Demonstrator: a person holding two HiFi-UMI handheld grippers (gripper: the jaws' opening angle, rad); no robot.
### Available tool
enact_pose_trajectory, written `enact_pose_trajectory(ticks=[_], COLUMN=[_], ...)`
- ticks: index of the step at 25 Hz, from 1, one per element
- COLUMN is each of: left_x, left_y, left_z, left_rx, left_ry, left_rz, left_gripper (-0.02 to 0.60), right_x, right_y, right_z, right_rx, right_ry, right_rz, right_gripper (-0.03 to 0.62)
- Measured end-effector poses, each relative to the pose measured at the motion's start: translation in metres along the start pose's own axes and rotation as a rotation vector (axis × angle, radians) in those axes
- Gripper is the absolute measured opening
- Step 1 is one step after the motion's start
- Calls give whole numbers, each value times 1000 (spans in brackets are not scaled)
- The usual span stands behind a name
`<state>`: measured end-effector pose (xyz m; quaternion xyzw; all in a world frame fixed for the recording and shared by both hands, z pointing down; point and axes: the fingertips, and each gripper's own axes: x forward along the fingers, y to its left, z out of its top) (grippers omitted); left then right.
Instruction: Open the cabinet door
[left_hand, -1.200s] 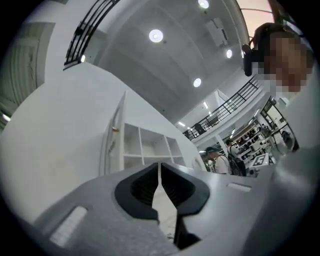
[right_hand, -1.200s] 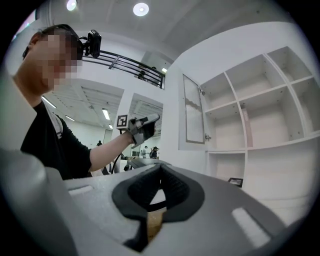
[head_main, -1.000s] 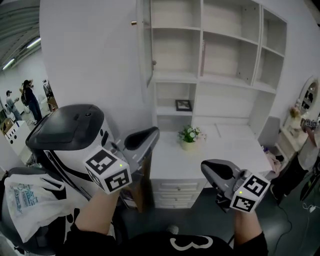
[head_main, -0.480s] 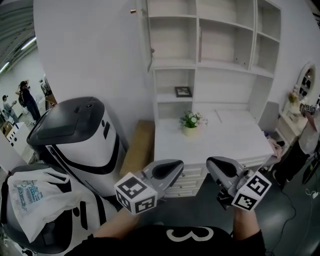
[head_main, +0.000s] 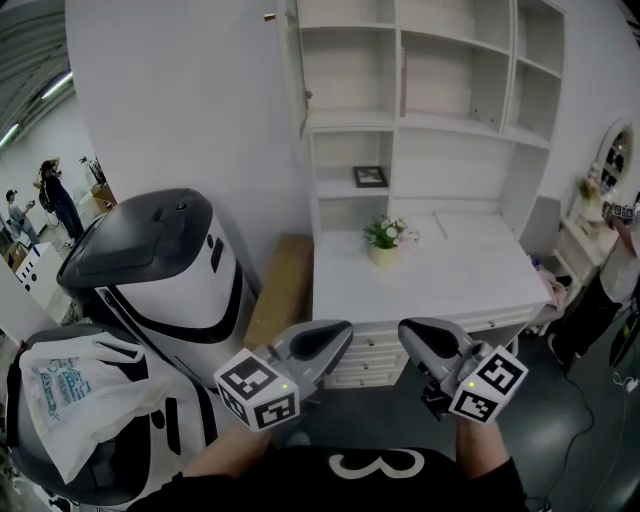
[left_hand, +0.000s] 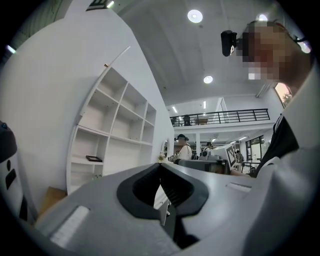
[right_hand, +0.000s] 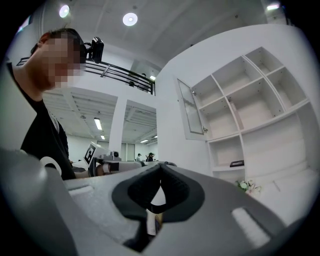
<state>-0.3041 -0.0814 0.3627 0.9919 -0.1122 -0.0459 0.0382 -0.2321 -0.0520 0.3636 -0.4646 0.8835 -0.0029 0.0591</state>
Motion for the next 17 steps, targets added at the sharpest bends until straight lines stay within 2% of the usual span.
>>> enact_pose_trajectory(ticks=[9, 17], left_x=[3, 1], left_y=[-13, -16], left_z=[7, 5], left_rx=[37, 40], left_ry=[-5, 0], left_rz=[-12, -8], left_gripper=[9, 9], right_x=[-6, -12], right_y=[2, 5], right_z=[-2, 0], right_rx=[-18, -19], right_ry=[18, 15], right_rz=[-9, -10], right_gripper=[-6, -6])
